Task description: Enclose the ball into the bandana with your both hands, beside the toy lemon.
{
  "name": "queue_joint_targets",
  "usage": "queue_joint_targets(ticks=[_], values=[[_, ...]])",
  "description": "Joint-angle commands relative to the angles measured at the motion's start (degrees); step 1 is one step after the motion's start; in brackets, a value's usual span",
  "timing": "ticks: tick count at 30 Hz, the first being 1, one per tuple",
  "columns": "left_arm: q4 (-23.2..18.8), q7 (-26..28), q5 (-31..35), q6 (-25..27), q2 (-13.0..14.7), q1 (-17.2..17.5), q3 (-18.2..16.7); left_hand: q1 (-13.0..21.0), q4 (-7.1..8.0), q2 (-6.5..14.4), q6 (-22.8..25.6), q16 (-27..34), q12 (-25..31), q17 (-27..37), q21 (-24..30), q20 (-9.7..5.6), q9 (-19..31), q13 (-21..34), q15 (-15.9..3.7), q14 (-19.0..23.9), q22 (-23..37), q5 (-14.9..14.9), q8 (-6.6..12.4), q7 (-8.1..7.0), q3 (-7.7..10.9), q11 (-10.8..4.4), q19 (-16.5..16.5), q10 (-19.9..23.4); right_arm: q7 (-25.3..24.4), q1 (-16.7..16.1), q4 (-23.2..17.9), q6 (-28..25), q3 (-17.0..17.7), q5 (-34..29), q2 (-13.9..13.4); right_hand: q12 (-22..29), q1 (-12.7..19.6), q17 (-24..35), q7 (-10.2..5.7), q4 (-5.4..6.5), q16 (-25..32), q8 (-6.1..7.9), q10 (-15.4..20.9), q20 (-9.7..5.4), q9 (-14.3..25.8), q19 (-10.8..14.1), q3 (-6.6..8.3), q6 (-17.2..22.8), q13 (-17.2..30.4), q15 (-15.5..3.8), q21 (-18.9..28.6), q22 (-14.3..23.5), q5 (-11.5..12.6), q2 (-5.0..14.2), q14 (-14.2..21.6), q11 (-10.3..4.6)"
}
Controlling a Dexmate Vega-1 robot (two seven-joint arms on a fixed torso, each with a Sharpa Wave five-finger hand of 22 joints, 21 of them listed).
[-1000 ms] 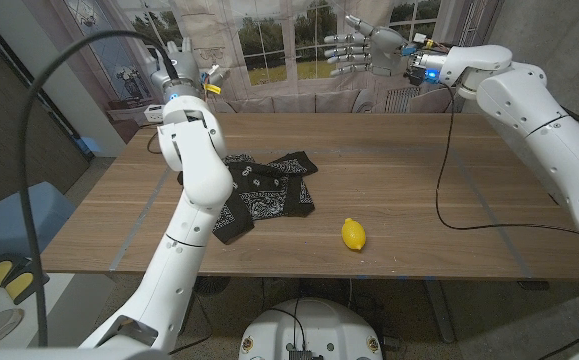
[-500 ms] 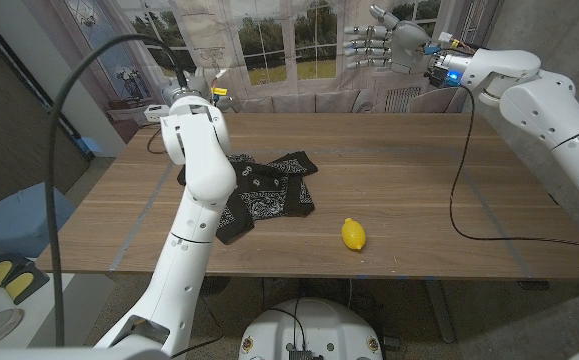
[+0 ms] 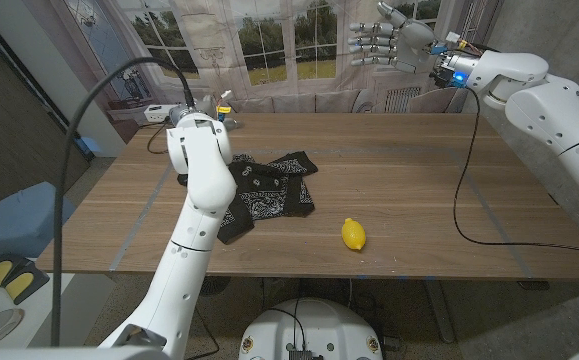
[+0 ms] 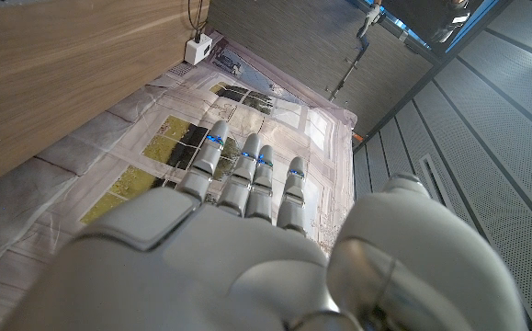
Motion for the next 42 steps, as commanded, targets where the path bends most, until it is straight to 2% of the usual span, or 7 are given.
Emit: queue_joint_targets(ticks=[1,2,4,5,13,28,42], values=[[3.39,0.71,-5.13,2.13,2.37,0.68,-0.12,-0.53,0.18,0.16,-5.17,0.77,0.73,0.21,-0.32,-0.07,0.15,0.3,-0.18,0.67,0.23,0.45,0.39,-0.18,-0.14,-0.46,-0.5,0.36,0.02,0.07,0.35,0.93,-0.57,-0.25,0.32,0.29,-0.21,0.0,-0.26,0.01,-0.14,0.35,0.69,0.04,-0.01,-0.08,-0.23,0.65,0.04,0.03,-0.44,0.18,0.42,0.32,0.39,-0.14],[4.01,2.26,-7.1,2.71,2.57,0.91,-0.33,-0.44,0.13,0.24,-5.03,0.8,0.94,0.2,-0.3,-0.08,0.15,0.34,-0.16,0.76,0.24,0.51,0.5,-0.34,-0.13,-0.86,-0.5,0.78,0.26,0.23,0.66,0.85,-0.61,0.16,0.64,0.3,-0.22,-0.03,-0.24,0.01,-0.13,0.34,0.71,0.04,-0.01,-0.05,-0.23,0.64,0.04,0.06,-0.45,0.18,0.42,0.34,0.42,-0.1],[4.75,-0.98,-8.4,2.05,3.44,-0.25,-0.36,-0.39,0.11,0.26,-5.06,0.82,1.03,0.2,-0.29,-0.08,0.16,0.36,-0.15,0.82,0.25,0.53,0.51,-0.36,-0.12,-1.01,-0.49,0.97,0.12,0.42,0.67,0.8,-0.75,0.0,0.69,0.3,-0.24,-0.08,-0.24,0.0,-0.14,0.4,0.73,0.04,-0.01,-0.02,-0.24,0.78,0.03,0.08,-0.48,0.18,0.43,0.39,0.44,-0.13],[5.17,0.9,-8.52,3.09,3.6,0.07,0.24,-0.35,0.09,0.28,-5.03,0.82,1.05,0.2,-0.28,-0.08,0.16,0.37,-0.11,0.82,0.25,0.55,0.54,-0.41,-0.12,-1.02,-0.48,1.01,0.16,0.42,0.72,0.92,-0.78,-0.04,0.75,0.3,-0.25,-0.12,-0.19,0.01,-0.15,0.42,0.73,0.05,-0.01,-0.03,-0.25,0.84,0.03,0.1,-0.51,0.18,0.44,0.42,0.43,-0.11],[7.84,0.6,-10.62,4.39,6.63,-1.59,3.06,0.1,-0.16,0.41,-5.31,0.71,1.13,0.18,-0.25,-0.07,0.17,0.46,0.2,0.54,0.26,0.7,0.58,-0.9,-0.06,-0.89,-0.5,0.99,0.03,0.73,1.14,0.71,-0.99,0.02,0.99,0.33,-0.43,-0.42,-0.3,0.0,-0.21,0.53,0.84,0.08,-0.02,0.05,-0.39,1.14,0.01,0.11,-0.68,0.18,0.47,0.52,0.45,-0.14],[11.68,0.8,-15.42,8.61,10.15,-2.92,7.95,0.94,-0.68,0.29,-5.64,0.92,1.13,0.15,-0.14,-0.08,0.2,0.58,-0.16,1.08,0.28,0.96,0.65,-1.25,-0.06,-0.72,-0.32,0.68,1.74,1.35,3.21,2.02,-1.2,0.32,2.06,0.54,-0.86,-1.0,-0.24,0.04,-0.18,0.69,1.5,0.07,-0.04,0.29,-0.69,1.7,-0.05,0.09,-1.03,0.18,0.51,0.78,0.84,-0.18],[15.88,2.17,-17.45,11.77,11.63,-4.54,12.51,2.3,-1.47,0.21,-6.01,1.12,1.24,0.13,0.8,-0.22,0.24,0.75,0.15,1.82,0.53,1.37,0.77,-1.2,0.0,-0.35,1.65,0.52,3.46,1.33,4.29,2.85,-0.96,0.76,2.13,0.66,-1.08,-1.52,-0.24,-0.01,-0.16,0.88,2.02,0.09,-0.06,0.63,-0.89,2.43,-0.12,0.03,-1.3,0.18,0.56,1.07,1.15,-0.31]])
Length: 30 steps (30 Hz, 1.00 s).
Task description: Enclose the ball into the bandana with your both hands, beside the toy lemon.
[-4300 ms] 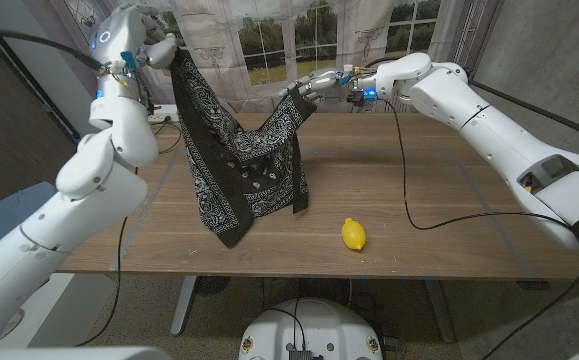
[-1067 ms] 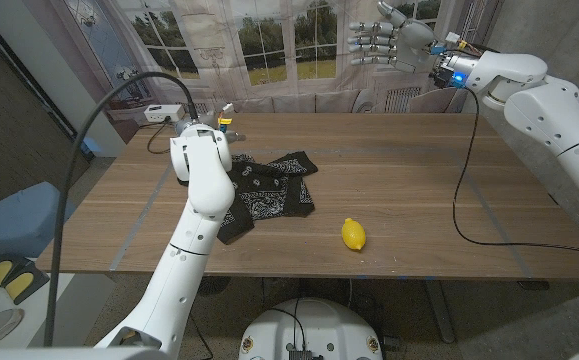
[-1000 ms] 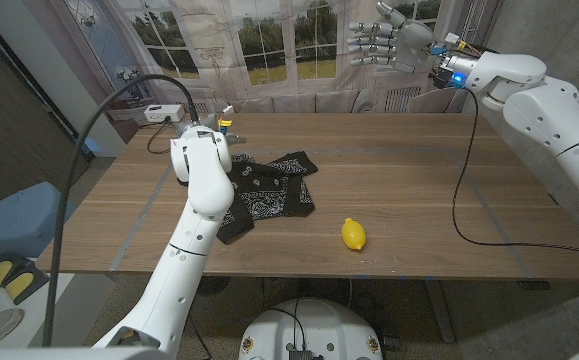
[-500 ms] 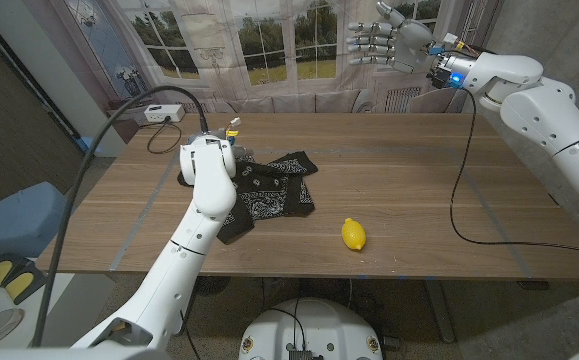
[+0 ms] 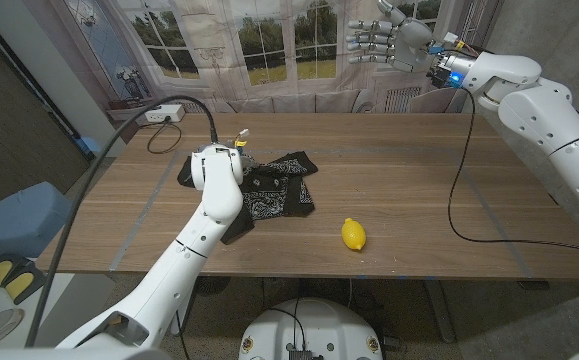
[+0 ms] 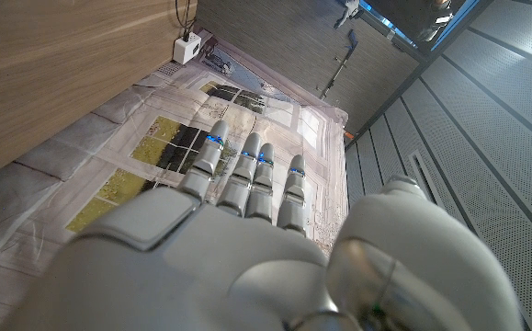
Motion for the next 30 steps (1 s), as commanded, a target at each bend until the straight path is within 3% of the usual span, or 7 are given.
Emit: queue_joint_targets(ticks=[1,14,19,22,26,27,30], values=[[3.86,1.86,-3.04,2.97,1.73,-1.26,4.23,0.92,-0.45,0.13,-5.81,0.28,0.43,0.14,0.37,0.2,0.26,0.24,0.12,0.34,0.25,0.55,0.36,-0.28,0.21,0.46,0.48,-0.33,1.37,-0.17,0.96,0.89,0.24,0.28,0.0,0.27,-0.17,-0.02,0.03,0.14,-0.16,0.47,0.44,0.03,-0.07,0.28,-0.28,0.54,0.14,0.05,-0.43,0.17,0.34,0.14,0.73,-0.15],[7.7,5.89,-5.39,6.14,3.05,-2.89,9.33,5.3,-2.63,1.8,-4.91,1.04,1.32,0.03,3.34,-0.11,0.34,0.6,-1.35,4.18,0.62,0.72,1.01,-0.48,1.54,0.52,7.49,1.11,2.2,-0.22,2.02,1.33,0.54,0.83,0.24,0.38,-0.46,-0.47,0.12,0.12,-0.07,0.5,0.89,0.04,-0.08,0.53,-0.55,0.88,0.11,-0.03,-0.69,0.18,0.37,0.24,1.18,0.1],[8.84,9.09,-6.44,7.95,3.1,-2.67,10.65,8.33,-4.37,2.01,-5.37,1.14,1.55,-0.07,4.99,-0.25,0.39,0.72,-2.6,6.09,0.49,0.66,0.91,-0.46,2.27,0.31,11.86,1.57,2.31,-0.18,2.22,1.27,0.61,0.81,0.11,0.45,-0.55,-0.62,0.2,0.12,-0.05,0.61,1.12,0.04,-0.09,0.64,-0.61,1.27,0.1,0.11,-0.78,0.18,0.39,0.35,1.28,0.03],[9.23,11.3,-8.67,8.93,3.01,-2.49,10.78,11.74,-6.14,1.67,-5.01,1.38,2.28,-0.15,6.36,-1.76,0.49,0.85,-4.17,8.73,0.24,0.76,1.19,-0.22,2.87,0.02,15.63,3.44,2.18,-0.15,2.47,1.61,0.71,0.71,0.27,0.52,-0.67,-0.71,0.14,0.16,-0.03,0.64,1.36,0.04,-0.09,0.7,-0.66,1.42,0.1,0.09,-0.84,0.18,0.4,0.45,1.36,0.18],[10.91,12.96,-6.92,10.97,3.09,-3.17,12.7,14.28,-6.54,1.27,-1.09,2.1,3.81,-0.2,9.55,-4.82,0.63,1.03,-6.9,14.77,-0.24,0.57,2.58,2.71,3.02,-0.86,24.38,7.34,2.67,0.43,3.06,1.31,0.29,0.52,0.39,0.57,-0.87,-0.82,0.25,0.23,-0.02,0.64,1.51,0.04,-0.09,0.79,-0.77,1.51,0.1,0.0,-0.91,0.18,0.41,0.51,1.42,0.09],[11.12,12.97,-6.89,11.34,3.04,-3.31,12.85,14.97,-6.49,1.26,1.36,2.56,4.68,-0.2,10.82,-5.85,0.66,1.09,-8.83,17.96,-0.48,0.47,3.33,5.02,3.07,-1.47,28.03,9.53,2.62,0.51,3.14,1.29,0.23,0.46,0.45,0.57,-0.93,-0.86,0.24,0.24,0.05,0.63,1.55,0.04,-0.1,0.84,-0.79,1.54,0.1,-0.07,-0.93,0.18,0.41,0.57,1.62,0.05],[11.62,14.31,-7.33,12.19,3.14,-3.58,13.44,17.25,-6.78,1.23,6.1,3.39,6.83,-0.27,12.79,-9.16,0.52,1.13,-12.74,24.95,-0.87,0.43,4.42,8.83,3.5,-2.7,33.87,15.06,2.7,0.64,3.54,1.71,0.26,0.34,0.7,0.6,-1.04,-0.93,0.2,0.28,0.04,0.62,1.65,0.03,-0.1,0.93,-0.84,1.6,0.09,-0.02,-0.97,0.18,0.42,0.64,1.62,0.05]])
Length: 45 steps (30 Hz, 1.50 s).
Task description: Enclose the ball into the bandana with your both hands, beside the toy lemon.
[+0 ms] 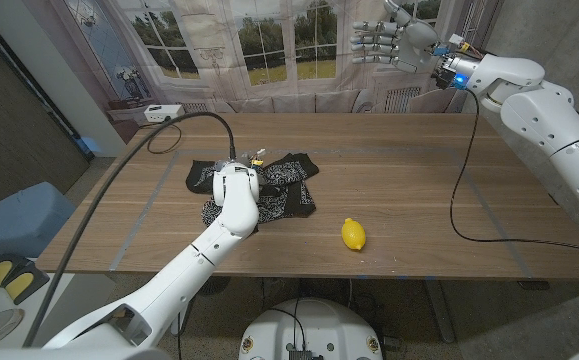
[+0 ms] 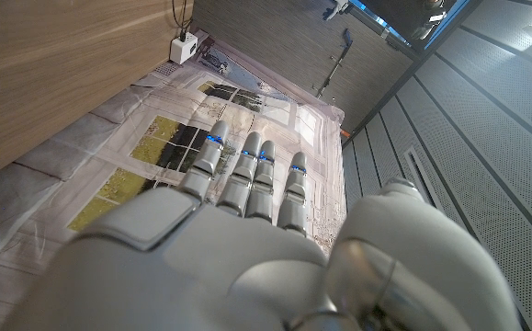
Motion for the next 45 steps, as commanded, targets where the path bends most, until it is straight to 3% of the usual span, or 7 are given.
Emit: queue_joint_targets(ticks=[1,5,14,19,23,27,45], values=[[3.6,3.29,0.04,3.86,0.42,-1.54,3.75,3.87,-0.5,0.66,7.16,1.58,3.42,0.15,3.24,-5.3,-0.07,0.36,-5.86,11.11,-0.4,0.08,1.96,6.02,0.96,-2.01,9.21,8.47,0.61,0.83,1.31,0.21,-0.25,-0.09,0.57,0.26,-0.17,-0.1,-0.2,0.21,0.04,0.25,0.44,-0.08,0.2,0.45,-0.29,0.61,0.08,0.23,-0.19,0.18,0.42,-0.23,0.59,-0.12],[4.11,3.6,-1.52,4.47,0.36,-2.01,3.85,8.59,-0.82,1.51,17.65,2.25,6.87,0.11,5.58,-10.83,0.03,0.24,-10.42,21.53,-0.51,-0.13,4.43,7.99,2.58,-4.4,15.29,16.47,0.46,0.88,1.47,0.48,-0.25,-0.39,0.61,0.28,-0.26,-0.24,-0.32,0.22,0.03,0.27,0.57,-0.08,0.19,0.56,-0.34,0.77,0.07,0.22,-0.27,0.18,0.45,-0.1,0.62,-0.17],[6.04,6.8,-2.68,7.95,-0.09,-2.87,5.36,19.87,-1.93,6.71,32.89,3.49,10.68,0.97,9.14,-15.22,1.05,0.73,-13.81,35.15,-0.3,-2.44,10.16,8.11,8.21,-8.06,20.75,27.81,0.2,0.92,1.03,0.43,-0.24,-0.94,0.15,0.25,-0.26,-0.55,-0.36,0.14,0.04,0.22,0.74,-0.06,0.18,0.66,-0.37,0.91,0.0,0.21,-0.49,0.19,0.52,0.23,0.79,0.0],[5.86,12.11,-4.19,10.35,-0.59,-2.24,5.46,31.45,-2.44,7.43,38.35,6.35,12.06,3.51,13.96,-17.83,2.39,2.02,-14.2,43.45,0.76,-2.32,12.99,8.31,10.56,-9.56,24.67,32.97,-0.17,0.78,0.67,0.57,-0.15,-1.17,-0.01,0.27,-0.26,-0.69,-0.48,0.1,0.07,0.23,0.83,-0.06,0.17,0.71,-0.41,1.02,0.01,0.08,-0.58,0.19,0.54,0.31,0.93,0.04],[4.05,18.1,-7.11,11.7,-0.6,-1.17,4.8,37.53,-2.16,7.12,39.98,7.85,12.89,5.24,17.62,-18.12,3.65,3.45,-14.21,46.98,2.14,-1.85,14.29,8.45,10.77,-10.36,25.06,35.14,-0.26,0.67,0.48,0.53,-0.03,-1.03,-0.07,0.2,-0.21,-0.84,-0.59,0.03,0.04,0.29,0.75,-0.06,0.17,0.77,-0.43,1.3,-0.01,0.11,-0.68,0.19,0.57,0.41,0.93,-0.07],[2.36,17.02,-7.25,12.75,0.42,-1.7,5.3,41.57,-2.11,7.65,41.16,8.22,13.45,6.32,20.6,-18.34,4.75,4.69,-14.11,48.72,3.13,-1.16,15.29,8.56,11.48,-10.24,24.8,36.4,-0.55,0.43,0.29,0.65,0.12,-0.91,-0.04,0.15,-0.22,-0.93,-0.58,0.01,0.01,0.26,0.66,-0.07,0.17,0.82,-0.45,1.3,-0.01,0.08,-0.74,0.19,0.59,0.49,0.91,-0.04],[-6.96,31.06,-16.29,15.1,3.47,-0.96,2.44,45.49,-1.59,7.14,43.68,8.41,12.64,8.99,25.53,-18.35,6.05,7.55,-13.9,50.28,4.25,-0.56,16.79,7.62,11.44,-8.37,21.92,33.08,-1.28,0.41,-0.64,0.59,0.46,-0.75,-0.2,0.1,-0.23,-1.38,-0.77,-0.16,-0.08,0.06,0.74,-0.07,0.15,0.99,-0.66,1.23,-0.02,0.09,-1.11,0.2,0.66,0.67,0.81,-0.26]])
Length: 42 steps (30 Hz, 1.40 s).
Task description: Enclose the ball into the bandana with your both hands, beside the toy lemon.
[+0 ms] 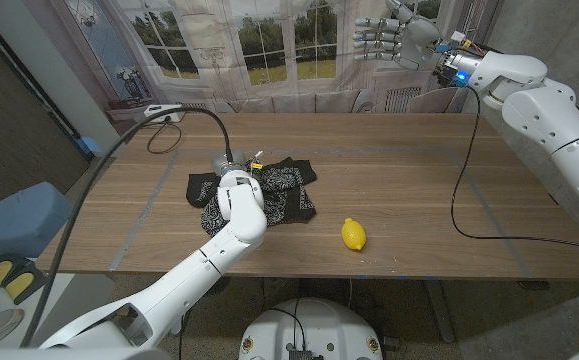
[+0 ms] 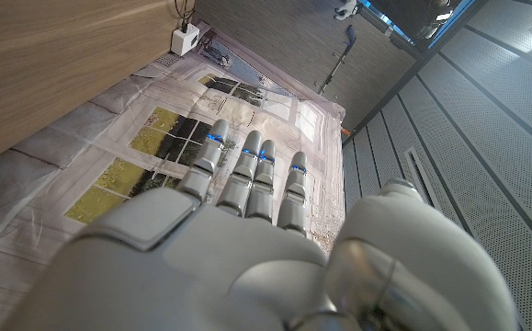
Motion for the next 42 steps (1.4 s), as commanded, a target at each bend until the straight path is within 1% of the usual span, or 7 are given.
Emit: queue_joint_targets(ticks=[1,12,23,28,34,35,42], values=[[-5.74,9.45,-5.69,2.04,2.21,-0.63,-0.98,24.53,-0.29,23.98,3.21,0.06,0.67,1.01,1.77,-9.65,0.06,1.1,-18.16,12.51,0.3,0.51,1.32,-0.3,0.95,-0.32,2.7,1.44,-0.49,-0.1,-0.6,0.03,0.27,0.09,-0.18,0.11,-0.02,-0.07,0.01,0.09,-0.07,0.06,0.48,-0.08,0.13,0.39,-0.44,0.4,-0.04,0.06,-0.13,0.07,0.23,0.46,0.23,0.04],[-8.22,15.67,-9.33,3.17,3.71,-1.91,-0.46,25.04,-0.18,23.86,4.7,-0.26,1.27,1.76,3.39,-9.67,0.16,2.3,-18.1,12.52,0.36,0.62,1.86,-0.39,0.85,-0.32,1.64,2.09,-1.2,-0.71,-0.55,0.63,0.77,0.01,-0.36,0.0,-0.06,-0.23,-0.09,-0.01,-0.03,-0.09,0.3,-0.08,0.13,0.46,-0.62,0.21,-0.04,0.02,-0.41,0.08,0.27,0.55,0.19,0.2],[-8.75,15.96,-3.71,5.85,5.52,-3.44,1.58,25.37,-0.12,23.8,4.13,-0.46,1.29,2.32,4.47,-9.61,0.33,3.13,-18.07,12.55,0.29,0.68,1.67,-0.48,0.83,-0.25,0.86,1.58,-0.22,0.12,1.28,0.87,0.2,0.05,0.44,-0.02,-0.01,-0.35,-0.14,-0.11,-0.02,-0.13,0.34,-0.1,0.12,0.53,-0.73,0.22,-0.04,-0.03,-0.61,0.08,0.3,0.61,0.13,0.12],[-6.1,10.0,8.7,4.5,6.12,-3.97,3.15,25.53,-0.11,23.78,4.57,-0.55,1.27,2.58,4.98,-9.62,0.33,3.47,-18.05,12.58,0.25,0.71,1.8,-0.65,0.84,-0.33,0.55,1.32,0.23,0.98,2.15,0.71,-0.33,-0.22,0.9,-0.04,-0.04,-0.41,-0.14,-0.14,0.01,-0.16,0.33,-0.11,0.12,0.57,-0.81,0.2,-0.04,0.01,-0.7,0.08,0.31,0.61,0.17,0.06],[-4.53,9.0,19.73,-2.54,4.99,-1.55,0.17,25.7,-0.09,23.76,4.93,-0.65,1.22,2.86,5.55,-9.61,0.32,3.87,-18.03,12.61,0.17,0.75,1.9,-0.8,0.86,-0.47,0.19,0.97,1.09,1.73,3.52,0.74,-0.71,-0.04,1.67,-0.1,-0.1,-0.48,-0.15,-0.16,0.04,-0.2,0.23,-0.19,0.12,0.59,-0.92,0.17,-0.05,-0.02,-0.85,0.08,0.33,0.64,0.16,-0.02],[-4.16,4.75,24.22,-4.89,4.4,-1.54,-0.6,25.72,-0.09,23.76,4.96,-0.67,1.21,2.9,5.63,-9.61,0.32,3.92,-18.02,12.62,0.15,0.75,1.9,-0.89,0.86,-0.51,0.13,0.94,0.99,1.7,3.49,0.57,-0.7,-0.02,1.62,-0.09,-0.1,-0.48,-0.15,-0.16,0.03,-0.2,0.25,-0.18,0.12,0.6,-0.92,0.16,-0.05,-0.05,-0.85,0.08,0.33,0.64,0.15,-0.05],[-3.58,4.35,35.02,-13.87,2.23,0.54,-4.88,25.81,-0.02,23.73,5.86,-0.78,1.17,3.23,6.32,-9.59,0.29,4.38,-18.01,12.71,0.03,0.76,2.2,-1.24,0.86,-0.69,-0.31,0.62,1.37,1.48,4.07,0.95,-0.39,0.26,1.74,-0.06,-0.12,-0.56,-0.16,-0.2,0.02,-0.23,0.36,-0.13,0.12,0.68,-1.02,0.13,-0.04,-0.04,-0.98,0.09,0.36,0.68,0.06,0.15]])
